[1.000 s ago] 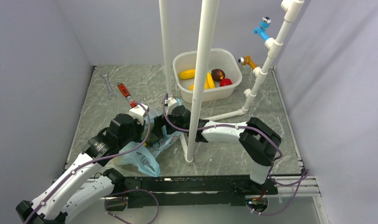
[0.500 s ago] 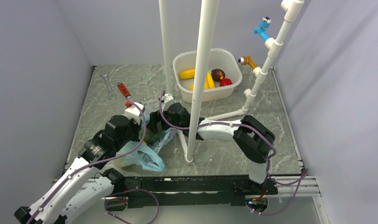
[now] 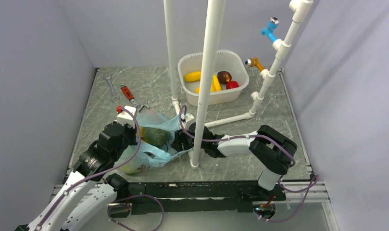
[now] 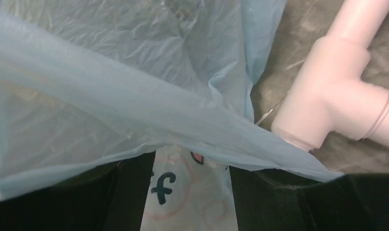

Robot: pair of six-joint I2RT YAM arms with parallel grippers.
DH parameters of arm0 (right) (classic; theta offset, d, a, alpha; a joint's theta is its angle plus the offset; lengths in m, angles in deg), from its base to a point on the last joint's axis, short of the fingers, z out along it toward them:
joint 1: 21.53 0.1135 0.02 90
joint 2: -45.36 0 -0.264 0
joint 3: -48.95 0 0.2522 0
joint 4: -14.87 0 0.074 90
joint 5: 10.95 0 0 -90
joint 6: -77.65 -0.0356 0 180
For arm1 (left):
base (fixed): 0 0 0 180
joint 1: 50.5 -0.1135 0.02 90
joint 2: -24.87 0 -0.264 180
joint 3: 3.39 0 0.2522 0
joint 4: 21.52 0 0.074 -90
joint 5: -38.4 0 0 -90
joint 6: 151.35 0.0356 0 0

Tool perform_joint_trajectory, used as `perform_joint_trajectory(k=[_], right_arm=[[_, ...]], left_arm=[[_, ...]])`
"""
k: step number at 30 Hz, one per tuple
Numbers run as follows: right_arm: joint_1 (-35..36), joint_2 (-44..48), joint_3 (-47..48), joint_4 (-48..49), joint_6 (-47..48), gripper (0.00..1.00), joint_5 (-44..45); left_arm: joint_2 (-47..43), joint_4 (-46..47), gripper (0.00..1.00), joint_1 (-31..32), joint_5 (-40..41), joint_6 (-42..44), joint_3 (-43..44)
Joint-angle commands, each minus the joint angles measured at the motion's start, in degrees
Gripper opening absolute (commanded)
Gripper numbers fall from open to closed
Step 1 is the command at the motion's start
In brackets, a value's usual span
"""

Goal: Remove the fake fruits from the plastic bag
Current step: Adjust the plastic bag at the center of the board, then adjust the fake fruit in the plastic bag.

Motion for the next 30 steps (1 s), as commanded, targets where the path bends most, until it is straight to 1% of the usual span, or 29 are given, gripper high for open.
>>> perform_joint_trajectory(k=[1,4,9,11,14,16,18,22,26,28,30], right_arm=[[0.3,5.8,-1.4,1.8,0.7,0.59,-5.7],[0.3,7.7,-1.0,3.5,0.9,0.63,-9.9],[0.5,8.0,3.9,5.7,1.3,0.67,-16.0],[0.6,5.8,7.6,4.8,1.1,0.67,-17.5],[0.5,2.6,12.1,4.9,0.1,0.64,-19.0],[0.5,1.0,13.3,6.6,-0.7,0.62,-17.4],[0.5,-0.7,15.2,6.0,-0.5,0.58,-15.4],[0.6,-4.4,19.3,4.0,1.2,0.57,-10.1],[0.6,-9.0,25.1,-1.1,6.2,0.60,-6.2],[0.6,-10.6,26.9,-3.4,8.6,0.64,-4.6],[0.6,-12.4,28.4,-6.6,10.6,0.64,-3.5]], left_arm=[[-0.8,2.6,0.00,-0.5,2.5,-0.9,0.1],[-1.2,3.3,0.00,-0.6,0.8,-0.2,-0.5],[-0.9,3.6,0.00,-0.6,-1.6,0.1,-0.4],[-1.0,3.9,0.00,-0.6,-2.7,0.5,-0.5],[-1.1,4.4,0.00,-0.7,-4.1,0.8,-0.7],[-1.0,4.2,0.00,-0.6,-4.2,0.7,-0.5],[-0.7,4.2,0.00,-0.6,-4.2,0.6,-0.4],[-0.4,4.3,0.00,-0.6,-4.9,0.6,-0.5],[0.6,4.0,0.00,-0.6,-4.5,0.6,-0.3],[1.1,4.0,0.00,-0.6,-4.3,0.6,-0.1],[1.3,3.7,0.00,-0.6,-3.5,0.6,0.0]])
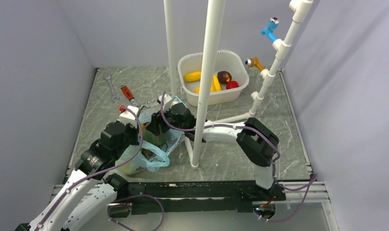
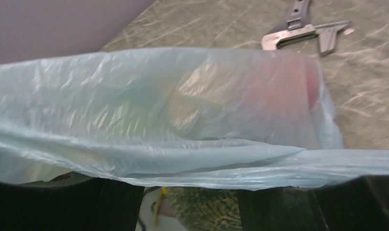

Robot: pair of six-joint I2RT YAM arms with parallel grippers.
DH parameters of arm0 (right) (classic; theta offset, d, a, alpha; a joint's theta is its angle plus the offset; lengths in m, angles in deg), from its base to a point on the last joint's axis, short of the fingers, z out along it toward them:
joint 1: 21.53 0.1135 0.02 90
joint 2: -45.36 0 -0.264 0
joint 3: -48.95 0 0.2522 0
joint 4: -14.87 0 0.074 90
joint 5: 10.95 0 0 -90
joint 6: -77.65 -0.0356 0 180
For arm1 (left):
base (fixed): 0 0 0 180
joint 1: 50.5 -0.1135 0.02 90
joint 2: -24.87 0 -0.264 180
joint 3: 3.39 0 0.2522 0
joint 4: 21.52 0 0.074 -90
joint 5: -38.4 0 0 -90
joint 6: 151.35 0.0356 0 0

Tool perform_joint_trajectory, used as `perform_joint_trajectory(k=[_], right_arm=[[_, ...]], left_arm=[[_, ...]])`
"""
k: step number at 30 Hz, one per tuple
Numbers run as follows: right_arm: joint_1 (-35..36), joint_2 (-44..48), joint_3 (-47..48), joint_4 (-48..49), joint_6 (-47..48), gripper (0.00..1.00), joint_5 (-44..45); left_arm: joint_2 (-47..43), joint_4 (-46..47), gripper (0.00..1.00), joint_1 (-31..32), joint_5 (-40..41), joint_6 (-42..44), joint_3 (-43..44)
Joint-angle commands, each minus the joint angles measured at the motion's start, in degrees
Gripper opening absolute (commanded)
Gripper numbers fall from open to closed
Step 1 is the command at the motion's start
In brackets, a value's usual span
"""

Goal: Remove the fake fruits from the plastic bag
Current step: Adjust the fake fruit in the plastic bag.

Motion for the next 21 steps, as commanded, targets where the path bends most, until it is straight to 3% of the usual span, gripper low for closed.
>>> perform_joint_trajectory(k=[1,7,14,21], right_arm=[[0.3,-2.6,3.6,-6.3,6.4,0.64,4.8],[0.4,1.4,-8.1,-1.6,4.0,0.63,-0.9],[0.6,9.4,-19.2,3.3,-2.1,0.62,-7.4],[0.8,13.6,-21.7,0.8,-0.3,0.63,-7.0]], left_arm=[[0.4,2.2,0.00,-0.2,1.2,0.2,0.8],[0.3,0.5,0.00,-0.4,10.7,-2.1,1.1],[1.7,-0.5,0.00,-0.9,12.6,-2.4,1.7],[-0.4,0.2,0.00,-1.1,12.4,-2.1,1.0]])
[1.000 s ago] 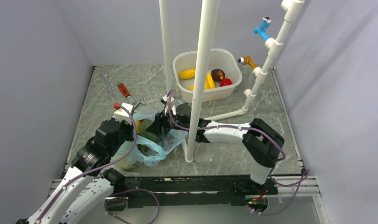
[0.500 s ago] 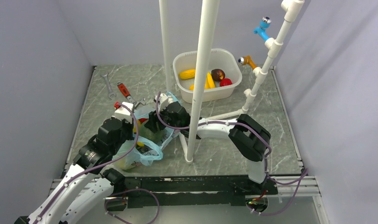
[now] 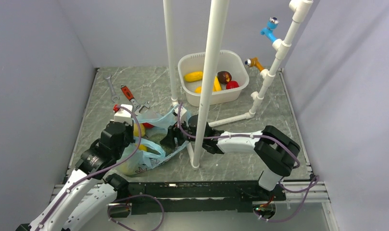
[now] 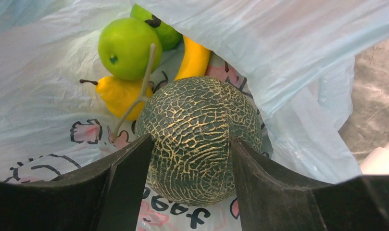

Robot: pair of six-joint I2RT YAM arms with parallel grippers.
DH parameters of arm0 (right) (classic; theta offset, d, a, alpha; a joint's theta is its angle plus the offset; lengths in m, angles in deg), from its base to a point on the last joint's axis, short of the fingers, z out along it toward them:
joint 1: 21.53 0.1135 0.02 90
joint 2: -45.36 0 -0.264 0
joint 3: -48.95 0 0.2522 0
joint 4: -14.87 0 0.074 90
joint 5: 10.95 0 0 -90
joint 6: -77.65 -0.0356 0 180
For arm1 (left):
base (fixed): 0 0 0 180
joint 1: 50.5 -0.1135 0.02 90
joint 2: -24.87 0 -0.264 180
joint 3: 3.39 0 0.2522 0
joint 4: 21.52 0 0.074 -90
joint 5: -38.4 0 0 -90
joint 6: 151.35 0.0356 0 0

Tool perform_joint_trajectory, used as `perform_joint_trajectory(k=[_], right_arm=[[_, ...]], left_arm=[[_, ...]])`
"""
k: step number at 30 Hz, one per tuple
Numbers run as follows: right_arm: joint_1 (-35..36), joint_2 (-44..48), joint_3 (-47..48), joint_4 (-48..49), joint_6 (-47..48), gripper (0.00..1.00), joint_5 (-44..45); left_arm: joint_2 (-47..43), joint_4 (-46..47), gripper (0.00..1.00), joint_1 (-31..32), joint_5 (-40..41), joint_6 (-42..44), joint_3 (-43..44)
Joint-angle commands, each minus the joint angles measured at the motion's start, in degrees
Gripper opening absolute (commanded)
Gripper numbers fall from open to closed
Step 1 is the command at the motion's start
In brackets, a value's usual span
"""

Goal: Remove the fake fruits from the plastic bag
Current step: Adjust the fake fruit in the plastic bag.

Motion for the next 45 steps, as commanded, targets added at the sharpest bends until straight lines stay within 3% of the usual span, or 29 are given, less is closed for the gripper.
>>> perform_joint_trajectory(k=[1,7,14,20,30,40,45], right_arm=[[0.9,1.3,-2.3,-4.4,1.4,0.63,-2.6],[1.5,-0.7,-5.8,-5.1,1.8,0.63,0.4],[1.4,4.5,-10.8,-5.9,-0.9,0.66,9.0],[1.3,8.1,-11.4,-4.7,-1.9,0.69,9.3],[2.1,7.6,-1.0,-2.0,-3.5,0.73,-0.4],[2.9,-1.3,13.0,-5.8,-1.4,0.76,-0.2],[3.2,-5.1,14.1,-7.8,0.5,0.76,1.1]], left_arm=[[-1.5,1.5,0.00,-0.3,1.2,-0.4,0.8],[-1.7,1.3,0.00,-0.3,0.7,-0.2,0.9],[-2.0,1.6,0.00,-0.3,-0.1,0.0,0.8],[-1.5,1.2,0.00,-0.3,-0.6,0.0,1.0],[-2.3,2.1,0.00,-0.3,-3.6,0.9,0.5],[-1.5,2.4,0.00,-0.3,-6.1,1.5,0.7],[-2.1,2.2,0.00,-0.3,-5.2,1.5,0.6]])
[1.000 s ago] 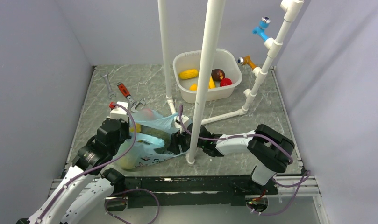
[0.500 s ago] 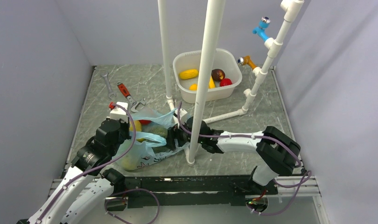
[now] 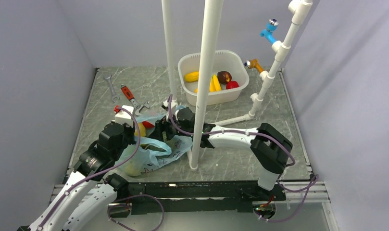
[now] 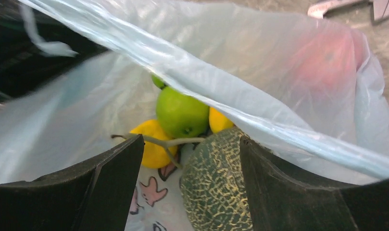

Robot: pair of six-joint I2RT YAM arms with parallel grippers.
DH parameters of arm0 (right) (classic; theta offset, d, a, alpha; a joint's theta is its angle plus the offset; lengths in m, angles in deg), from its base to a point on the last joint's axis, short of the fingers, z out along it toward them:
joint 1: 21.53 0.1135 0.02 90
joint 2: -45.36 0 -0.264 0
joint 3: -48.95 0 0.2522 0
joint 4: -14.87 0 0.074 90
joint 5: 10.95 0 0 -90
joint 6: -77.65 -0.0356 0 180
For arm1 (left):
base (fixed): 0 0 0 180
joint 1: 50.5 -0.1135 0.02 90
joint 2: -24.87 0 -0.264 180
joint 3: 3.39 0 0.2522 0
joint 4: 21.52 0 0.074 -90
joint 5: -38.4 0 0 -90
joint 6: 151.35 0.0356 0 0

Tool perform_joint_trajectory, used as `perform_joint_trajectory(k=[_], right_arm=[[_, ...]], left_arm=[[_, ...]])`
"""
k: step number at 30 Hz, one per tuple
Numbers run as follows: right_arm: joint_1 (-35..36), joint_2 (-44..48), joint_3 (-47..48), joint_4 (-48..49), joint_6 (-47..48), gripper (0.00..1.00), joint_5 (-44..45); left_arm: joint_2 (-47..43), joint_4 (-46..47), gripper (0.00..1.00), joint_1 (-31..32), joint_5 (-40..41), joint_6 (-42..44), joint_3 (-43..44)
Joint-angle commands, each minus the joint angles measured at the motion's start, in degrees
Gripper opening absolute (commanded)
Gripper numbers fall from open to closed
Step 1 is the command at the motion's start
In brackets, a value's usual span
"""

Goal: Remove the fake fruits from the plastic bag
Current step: Adjust the fake fruit in the plastic bag.

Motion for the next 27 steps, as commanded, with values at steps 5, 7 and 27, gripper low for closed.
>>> perform_joint_trajectory(k=[5,7,27], right_arm=[[1.2,-1.1,-3.3,-2.2,5.2,0.77,5.8],[1.1,-0.7,-5.1,-2.6,5.4,0.78,8.3],[-11.3,1.5,-19.9,13.6,-7.0,0.79,0.0]], left_arm=[[-0.8,2.6,0.00,-0.2,0.0,0.9,0.6],[-0.5,2.6,0.00,-0.2,-0.2,1.0,0.6],[0.2,2.7,0.00,-0.2,-0.4,1.1,0.7]])
